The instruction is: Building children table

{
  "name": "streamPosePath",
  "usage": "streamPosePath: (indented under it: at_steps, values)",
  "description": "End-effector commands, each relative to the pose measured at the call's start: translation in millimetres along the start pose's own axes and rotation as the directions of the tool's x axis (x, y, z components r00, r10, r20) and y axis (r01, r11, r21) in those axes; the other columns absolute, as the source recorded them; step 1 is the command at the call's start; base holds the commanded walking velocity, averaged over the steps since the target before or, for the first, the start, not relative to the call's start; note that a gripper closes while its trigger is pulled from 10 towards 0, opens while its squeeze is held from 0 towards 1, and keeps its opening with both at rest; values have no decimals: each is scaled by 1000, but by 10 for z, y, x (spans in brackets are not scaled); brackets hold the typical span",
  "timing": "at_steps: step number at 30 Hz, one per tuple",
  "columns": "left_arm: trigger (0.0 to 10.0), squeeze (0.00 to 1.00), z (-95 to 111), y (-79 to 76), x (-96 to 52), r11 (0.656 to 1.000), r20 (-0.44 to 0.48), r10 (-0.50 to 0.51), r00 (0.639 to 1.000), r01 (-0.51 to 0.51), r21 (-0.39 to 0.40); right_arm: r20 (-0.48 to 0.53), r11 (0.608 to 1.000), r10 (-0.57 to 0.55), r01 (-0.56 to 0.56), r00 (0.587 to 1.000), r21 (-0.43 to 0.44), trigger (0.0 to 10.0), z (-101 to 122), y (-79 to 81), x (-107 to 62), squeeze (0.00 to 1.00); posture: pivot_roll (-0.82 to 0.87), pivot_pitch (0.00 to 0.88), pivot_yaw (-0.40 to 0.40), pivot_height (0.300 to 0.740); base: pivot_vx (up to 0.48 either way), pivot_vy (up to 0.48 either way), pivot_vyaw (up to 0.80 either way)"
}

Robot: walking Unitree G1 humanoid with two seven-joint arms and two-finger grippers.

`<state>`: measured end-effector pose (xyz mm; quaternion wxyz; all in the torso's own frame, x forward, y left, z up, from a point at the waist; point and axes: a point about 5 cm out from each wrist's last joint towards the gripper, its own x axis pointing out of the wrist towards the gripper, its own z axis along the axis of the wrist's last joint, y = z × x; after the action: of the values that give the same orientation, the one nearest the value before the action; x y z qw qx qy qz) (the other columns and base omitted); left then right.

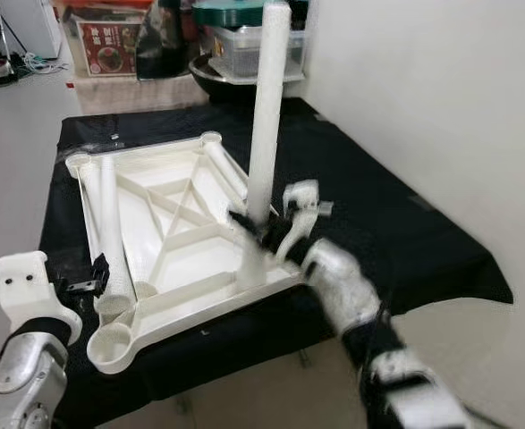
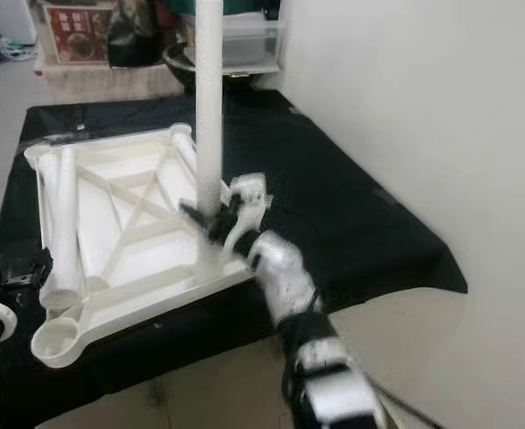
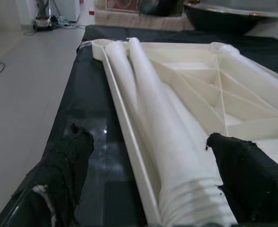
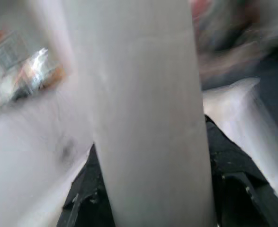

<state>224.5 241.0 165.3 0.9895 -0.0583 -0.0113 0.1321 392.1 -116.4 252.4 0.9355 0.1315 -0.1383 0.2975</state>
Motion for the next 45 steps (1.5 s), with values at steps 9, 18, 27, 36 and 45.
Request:
streamPosePath:
  at_steps: [9, 18, 27, 36, 45]
  values:
    - [10000, 0, -21, -1, 22, 1000, -7, 3, 1000, -3, -5, 104, 967, -252, 246, 962, 66, 10000, 388, -532, -107, 0, 129, 0, -82, 740, 0, 0, 0]
    - [10000, 0, -23, -10, 6, 1000, 1, 13, 1000, -13, -8, 22, 782, -210, 181, 978, -596, 10000, 143, -540, -287, 0, 139, 0, -96, 740, 0, 0, 0]
    - [10000, 0, -9, -1, 13, 1000, 9, 21, 1000, -21, -7, -103, 793, -119, 32, 988, -609, 10000, -429, -274, -355, 0, 151, 0, -105, 740, 0, 0, 0]
    - [10000, 0, 22, 66, -27, 999, 19, 45, 999, -45, 3, -181, 807, -88, -36, 980, -589, 10000, -922, 6, -441, 0, 188, 0, -123, 740, 0, 0, 0]
    - [10000, 0, -10, 37, -40, 999, 14, 50, 999, -50, -6, -205, 831, -97, -34, 974, -556, 10000, -1020, 22, -495, 0, 188, 0, -128, 740, 0, 0, 0]
